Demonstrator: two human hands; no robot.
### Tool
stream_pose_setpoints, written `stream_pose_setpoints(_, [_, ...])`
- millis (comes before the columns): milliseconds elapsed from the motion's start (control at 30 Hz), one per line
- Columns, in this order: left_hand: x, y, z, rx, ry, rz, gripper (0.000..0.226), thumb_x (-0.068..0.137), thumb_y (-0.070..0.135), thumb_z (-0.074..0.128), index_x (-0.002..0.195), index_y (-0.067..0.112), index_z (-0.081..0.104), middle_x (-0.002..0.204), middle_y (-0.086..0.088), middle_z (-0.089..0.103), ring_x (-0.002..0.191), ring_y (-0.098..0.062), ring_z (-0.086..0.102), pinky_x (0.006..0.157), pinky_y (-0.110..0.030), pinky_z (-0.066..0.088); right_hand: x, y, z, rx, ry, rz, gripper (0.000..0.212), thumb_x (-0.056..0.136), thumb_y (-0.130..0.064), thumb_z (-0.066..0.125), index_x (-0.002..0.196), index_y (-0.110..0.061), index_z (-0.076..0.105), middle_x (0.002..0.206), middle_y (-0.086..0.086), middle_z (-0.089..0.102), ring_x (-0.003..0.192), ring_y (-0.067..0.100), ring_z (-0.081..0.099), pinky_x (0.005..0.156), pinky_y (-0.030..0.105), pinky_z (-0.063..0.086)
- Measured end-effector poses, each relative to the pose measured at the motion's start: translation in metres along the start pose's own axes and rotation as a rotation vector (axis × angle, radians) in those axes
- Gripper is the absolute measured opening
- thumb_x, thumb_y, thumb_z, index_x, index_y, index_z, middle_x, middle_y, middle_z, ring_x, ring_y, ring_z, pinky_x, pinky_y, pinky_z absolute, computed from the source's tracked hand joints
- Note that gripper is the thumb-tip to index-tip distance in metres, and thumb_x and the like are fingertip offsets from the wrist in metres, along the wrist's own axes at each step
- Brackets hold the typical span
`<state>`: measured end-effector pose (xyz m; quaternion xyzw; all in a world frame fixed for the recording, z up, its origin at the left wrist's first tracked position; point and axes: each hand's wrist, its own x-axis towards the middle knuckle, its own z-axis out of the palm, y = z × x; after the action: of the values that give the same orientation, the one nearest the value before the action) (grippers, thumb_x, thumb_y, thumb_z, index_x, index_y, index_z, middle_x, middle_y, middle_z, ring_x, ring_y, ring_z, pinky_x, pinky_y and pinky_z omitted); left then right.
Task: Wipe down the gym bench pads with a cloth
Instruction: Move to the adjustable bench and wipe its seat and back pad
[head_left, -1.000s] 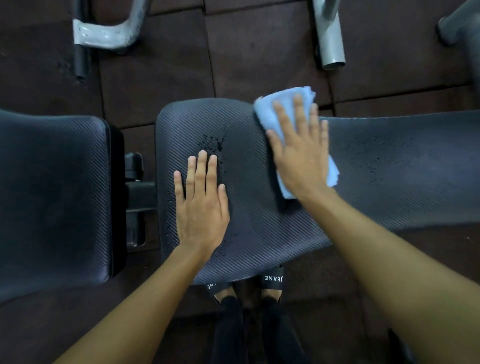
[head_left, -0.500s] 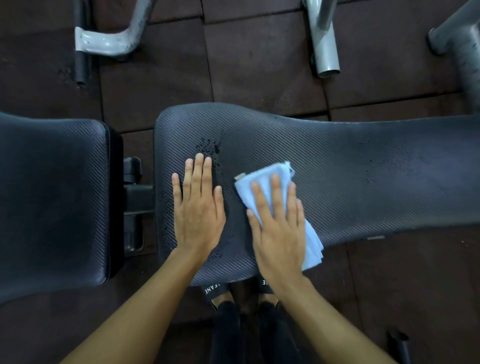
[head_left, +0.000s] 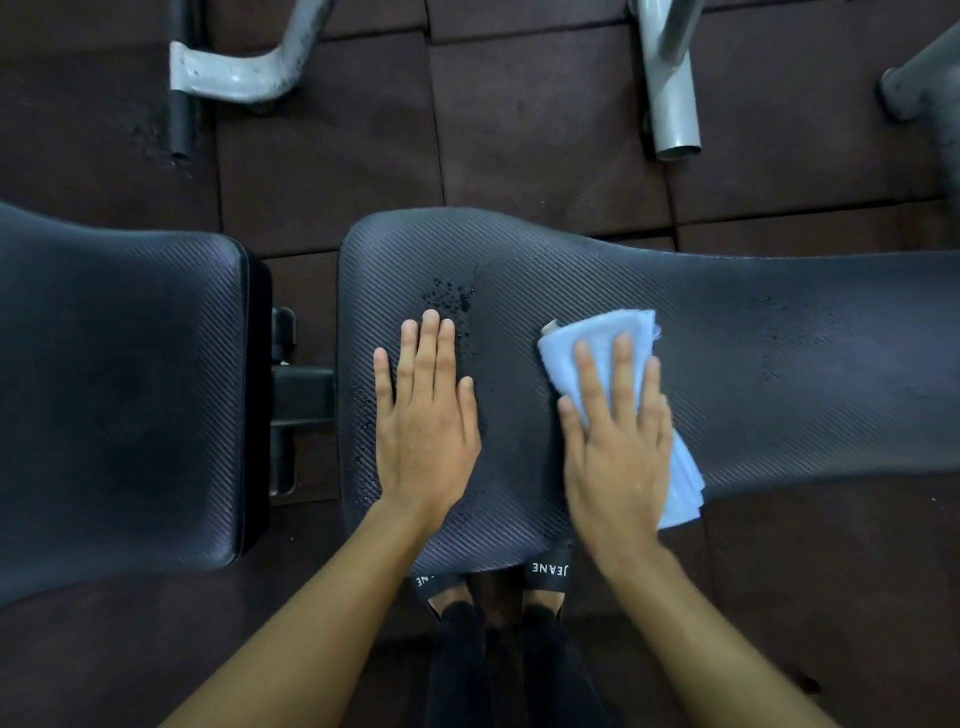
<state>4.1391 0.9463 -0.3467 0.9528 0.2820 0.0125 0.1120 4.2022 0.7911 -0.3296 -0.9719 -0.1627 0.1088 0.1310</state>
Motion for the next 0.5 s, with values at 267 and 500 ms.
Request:
stream_pose_setpoints(267, [0.002, -0.001, -0.009, -0.332, 0.079, -0.065, 0.051, 0.102, 0.015, 0.033, 0.152, 0.005, 0.025, 0.161, -0.007, 0.02, 0.151, -0.018, 0.011, 0.123, -0.043, 0.012, 0.048, -0.071, 0.011, 0.083, -0.082, -0.124, 0.052, 0.105, -0.043, 0.026, 0.155, -0.037, 0.013, 0.165, -0.005, 0.001, 0.151, 0.027, 0.003, 0.121, 0.041, 0.01])
stream_pose_setpoints(500, [0.027, 0.051, -0.022, -0.309, 0.137, -0.135, 0.052, 0.1, 0.022, 0.029, 0.149, 0.008, 0.033, 0.158, -0.006, 0.03, 0.147, -0.02, 0.024, 0.121, -0.044, 0.018, 0.094, -0.044, -0.024, 0.421, -0.114, -0.137, 0.048, 0.103, -0.04, 0.032, 0.15, -0.03, 0.034, 0.163, -0.006, 0.016, 0.151, 0.019, 0.013, 0.118, 0.04, 0.016])
